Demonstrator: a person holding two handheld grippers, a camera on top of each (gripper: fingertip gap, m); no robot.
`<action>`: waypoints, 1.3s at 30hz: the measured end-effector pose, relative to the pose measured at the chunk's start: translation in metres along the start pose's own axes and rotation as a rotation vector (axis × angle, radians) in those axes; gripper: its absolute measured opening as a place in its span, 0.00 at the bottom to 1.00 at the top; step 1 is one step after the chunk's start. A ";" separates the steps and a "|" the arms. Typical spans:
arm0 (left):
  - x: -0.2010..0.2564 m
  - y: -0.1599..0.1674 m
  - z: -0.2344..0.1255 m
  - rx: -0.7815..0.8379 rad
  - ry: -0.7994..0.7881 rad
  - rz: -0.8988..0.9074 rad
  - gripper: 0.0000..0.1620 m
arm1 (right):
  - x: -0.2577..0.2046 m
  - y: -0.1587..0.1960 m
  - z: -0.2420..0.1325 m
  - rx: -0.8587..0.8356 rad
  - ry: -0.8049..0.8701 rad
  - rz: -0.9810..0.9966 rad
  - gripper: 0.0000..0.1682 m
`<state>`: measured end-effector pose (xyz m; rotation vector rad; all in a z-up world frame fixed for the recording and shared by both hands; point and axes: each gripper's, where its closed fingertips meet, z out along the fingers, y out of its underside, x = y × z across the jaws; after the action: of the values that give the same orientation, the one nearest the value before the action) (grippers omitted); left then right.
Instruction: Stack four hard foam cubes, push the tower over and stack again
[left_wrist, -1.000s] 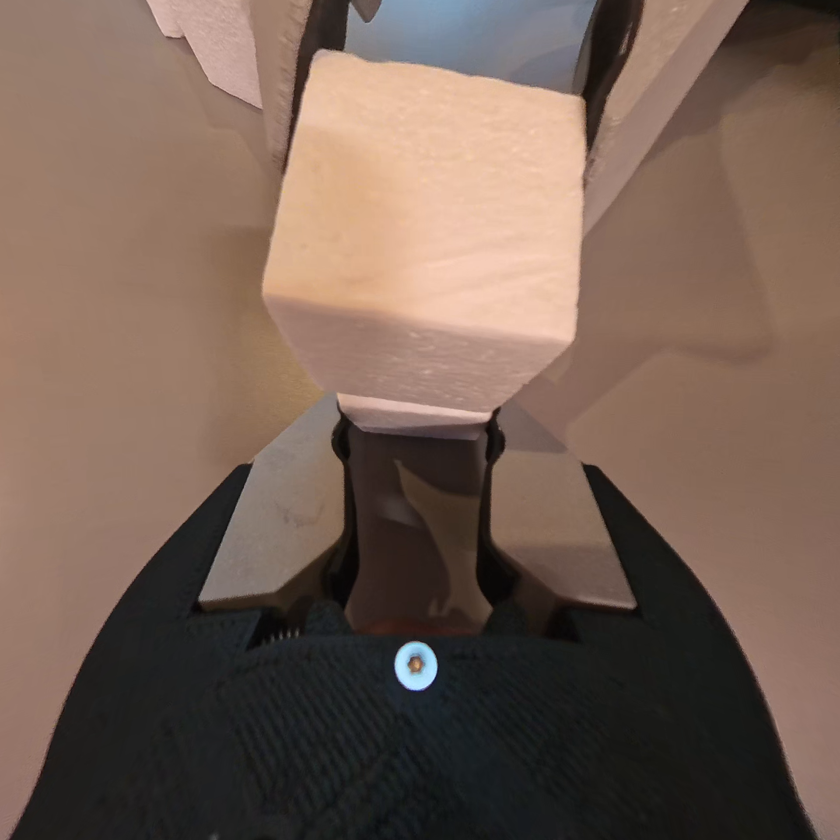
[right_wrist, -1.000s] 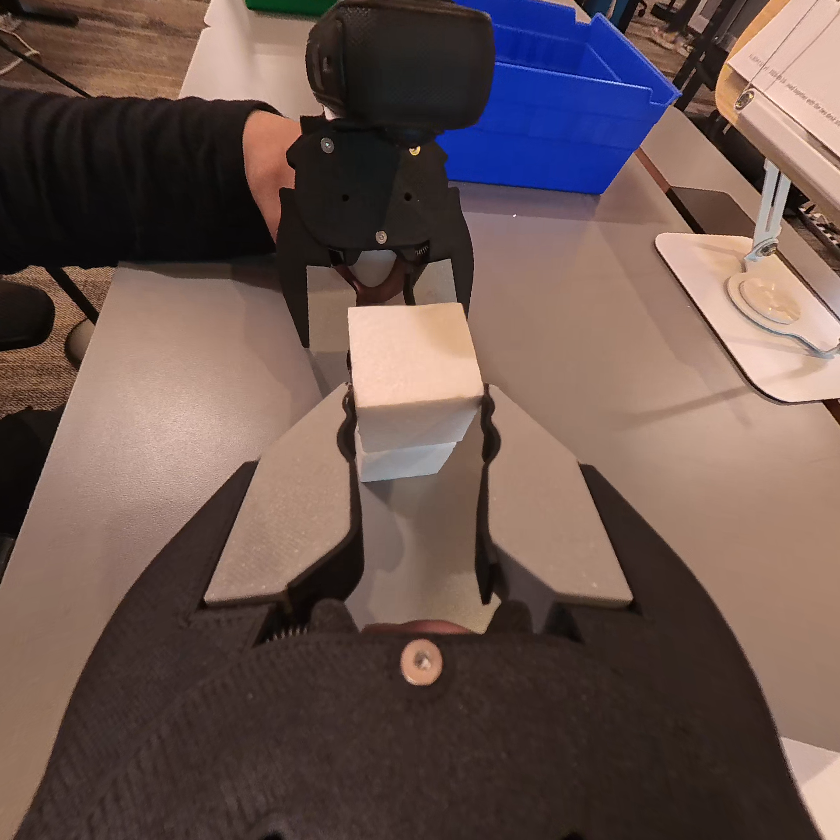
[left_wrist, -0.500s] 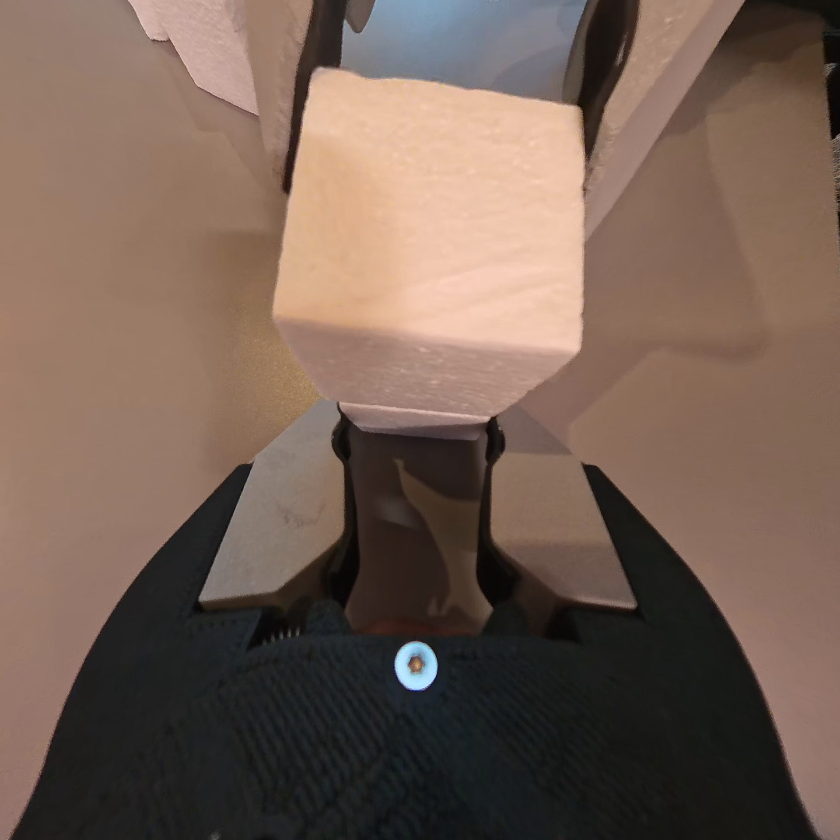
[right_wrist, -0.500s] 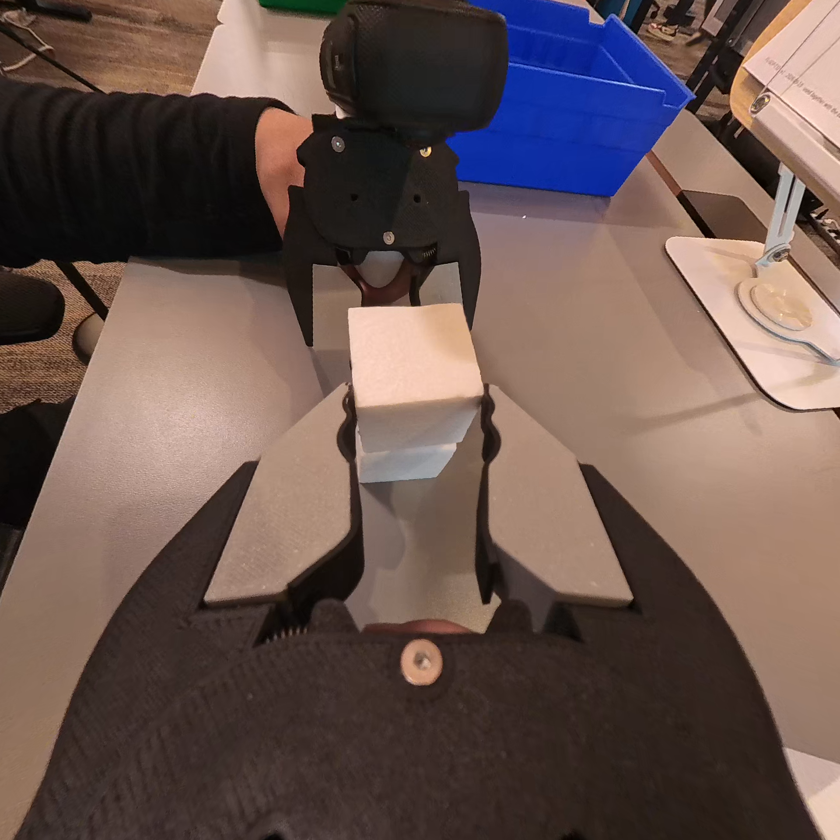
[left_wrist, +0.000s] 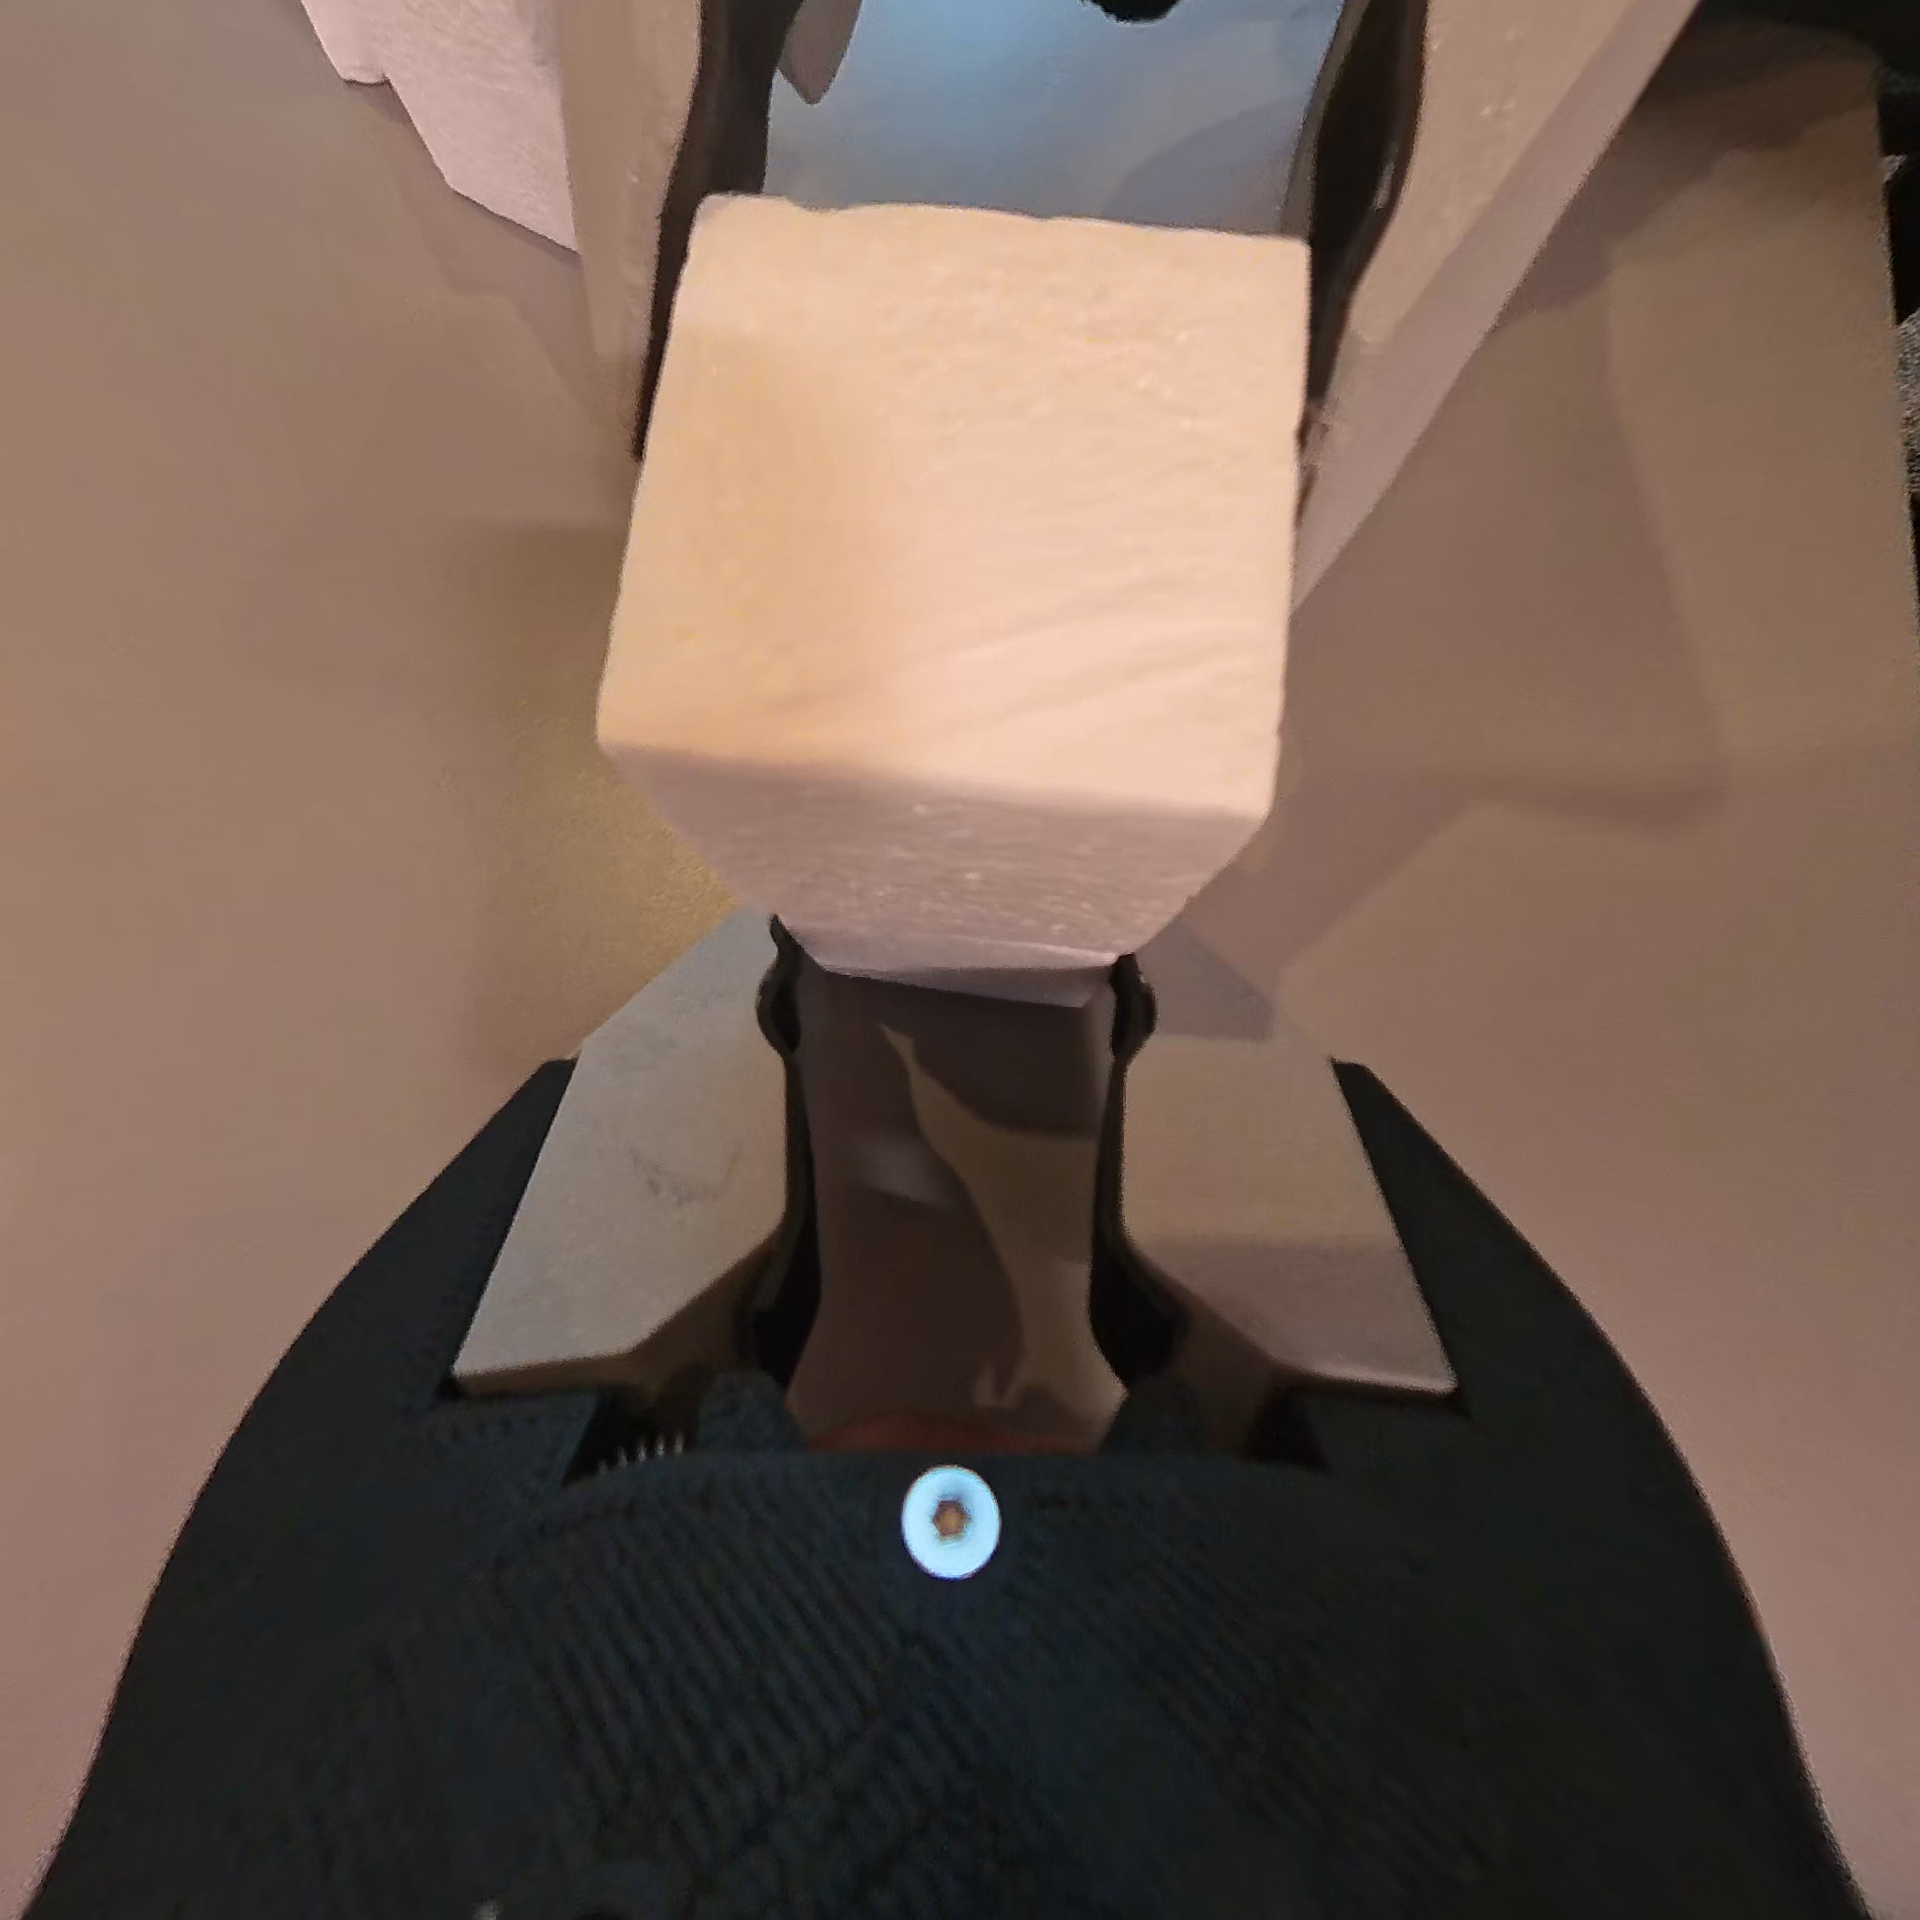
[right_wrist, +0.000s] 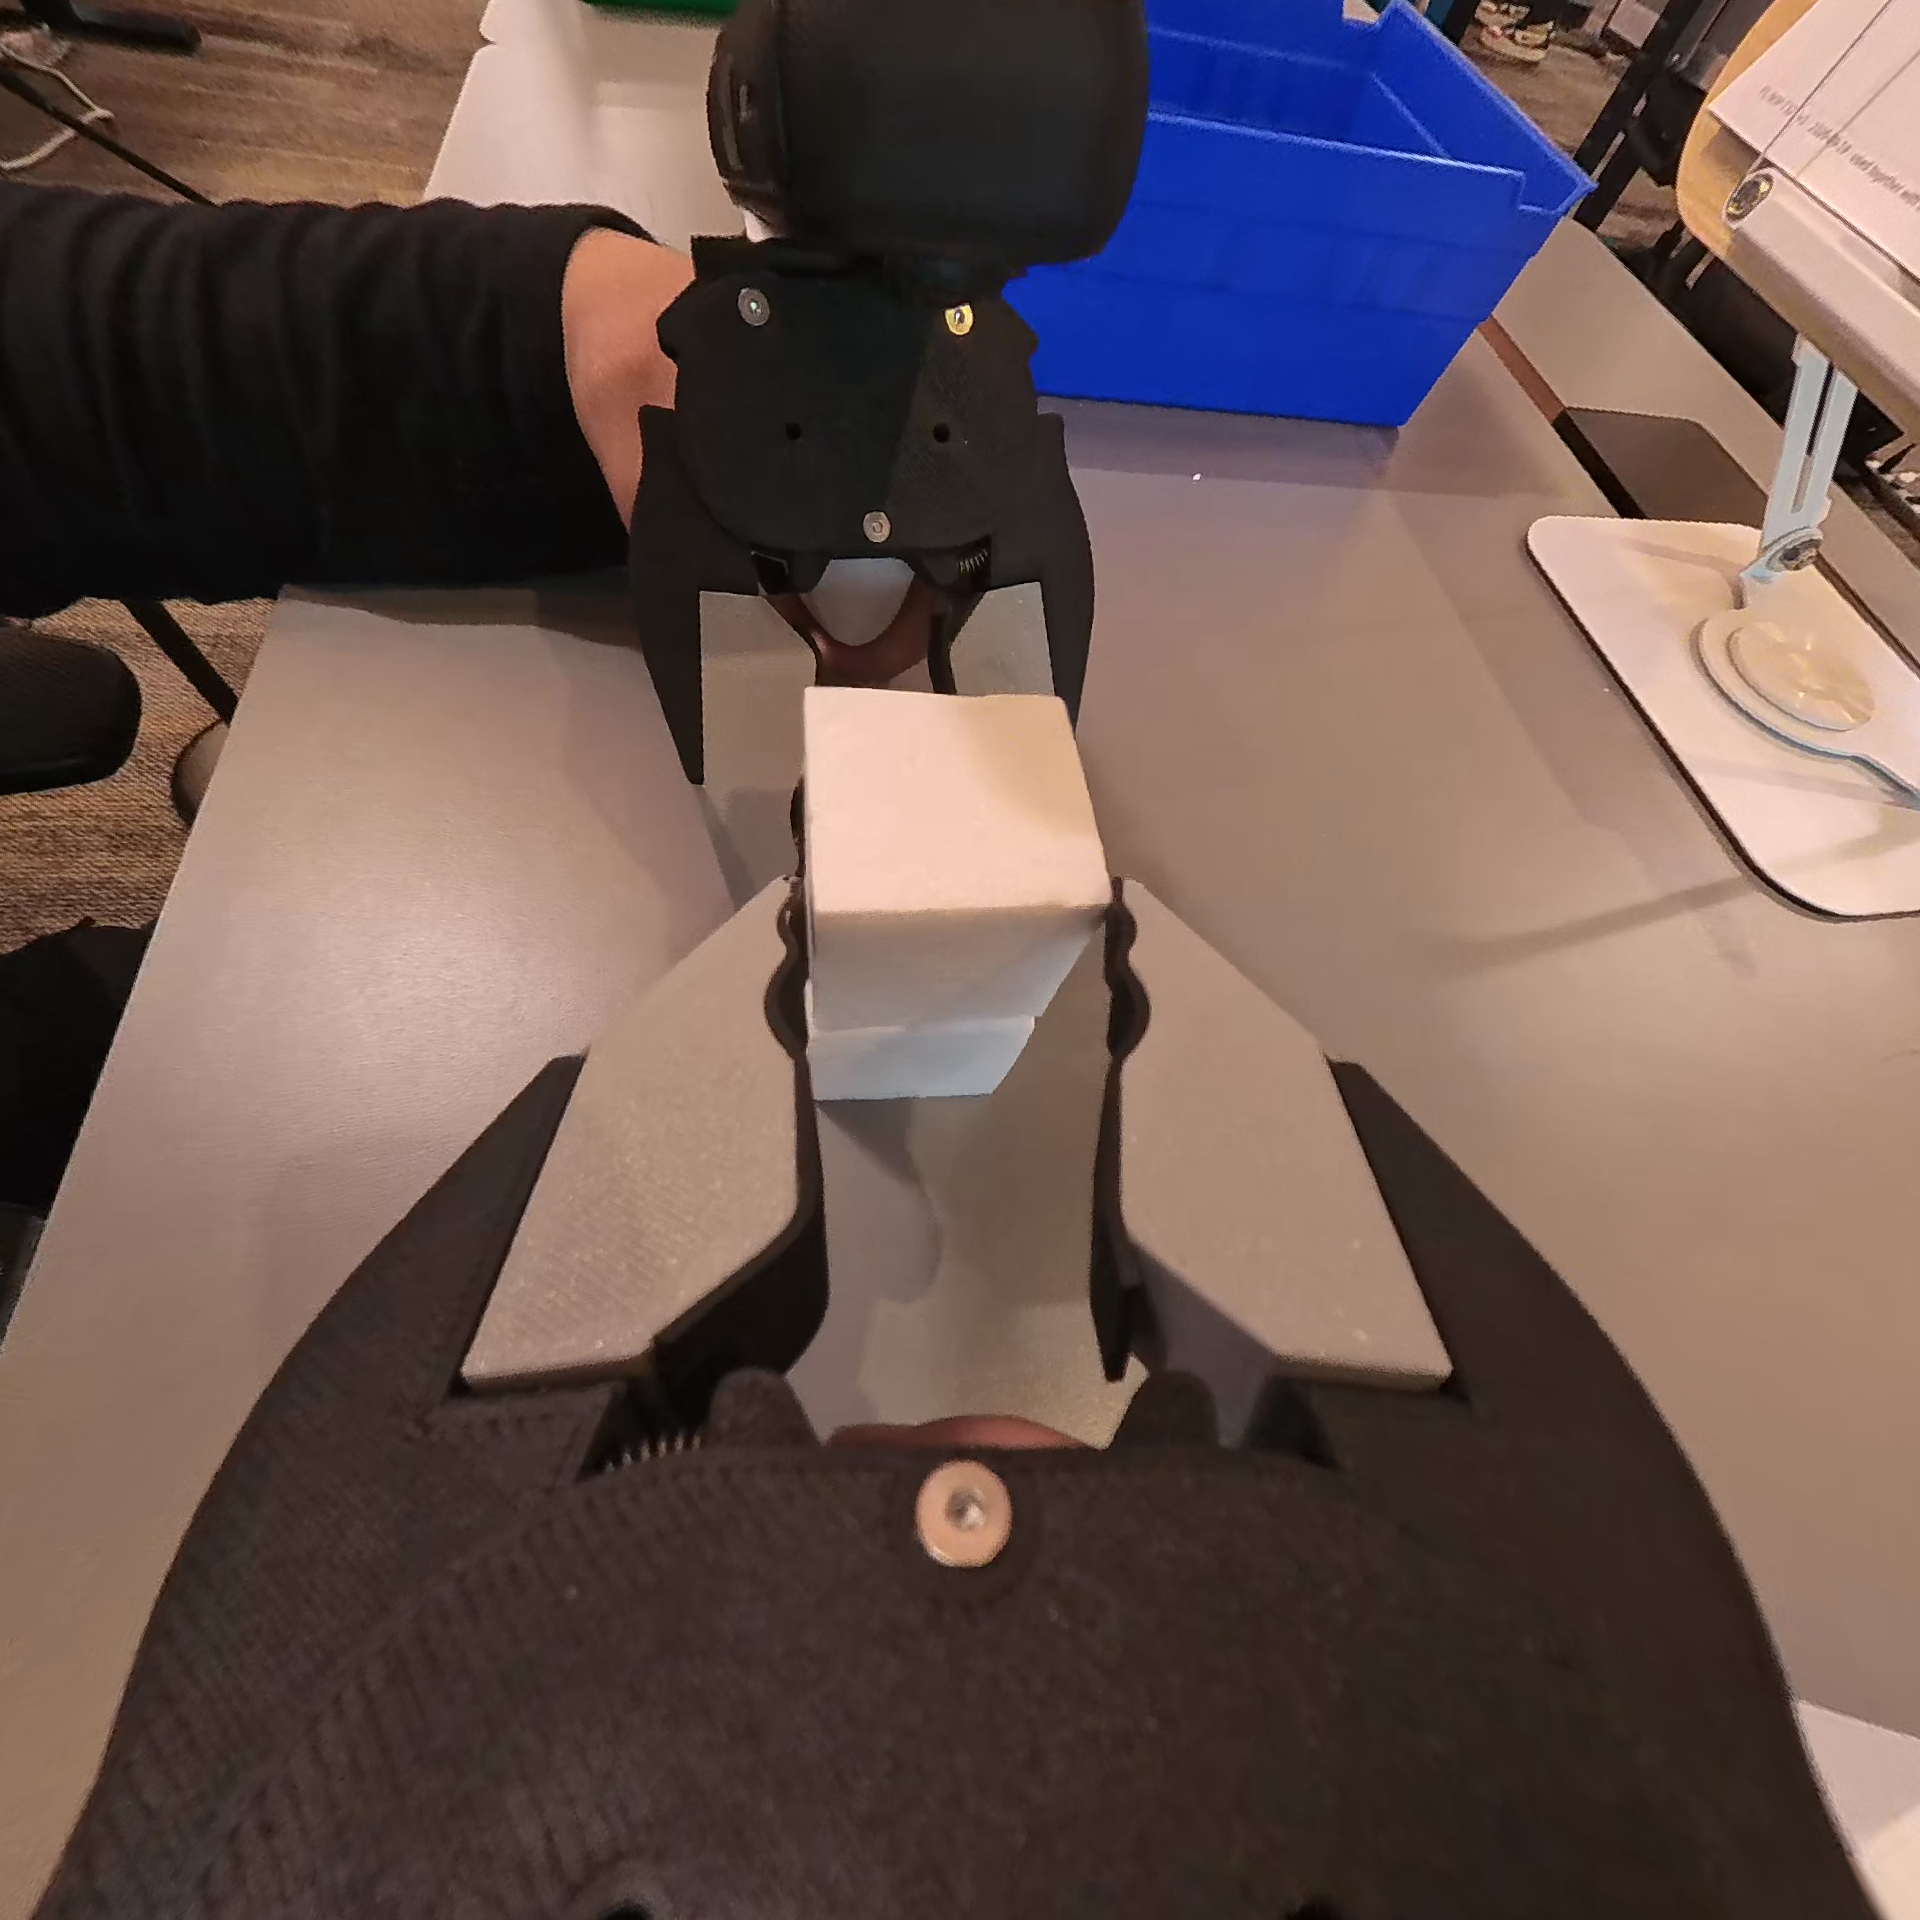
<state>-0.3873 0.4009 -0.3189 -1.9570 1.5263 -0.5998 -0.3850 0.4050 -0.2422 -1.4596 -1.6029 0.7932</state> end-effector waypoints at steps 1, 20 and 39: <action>0.000 0.000 0.000 0.000 -0.001 -0.003 0.37 | 0.000 0.000 0.000 0.003 -0.003 0.007 0.35; 0.002 -0.001 0.001 -0.003 -0.001 0.005 0.35 | 0.095 0.040 -0.087 0.001 0.339 0.234 0.37; 0.000 -0.002 0.002 0.005 -0.006 -0.009 0.35 | -0.008 -0.004 -0.053 0.088 -0.001 -0.163 0.05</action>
<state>-0.3851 0.4016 -0.3191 -1.9611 1.5125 -0.6006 -0.3407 0.3932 -0.2150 -1.2500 -1.6434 0.7610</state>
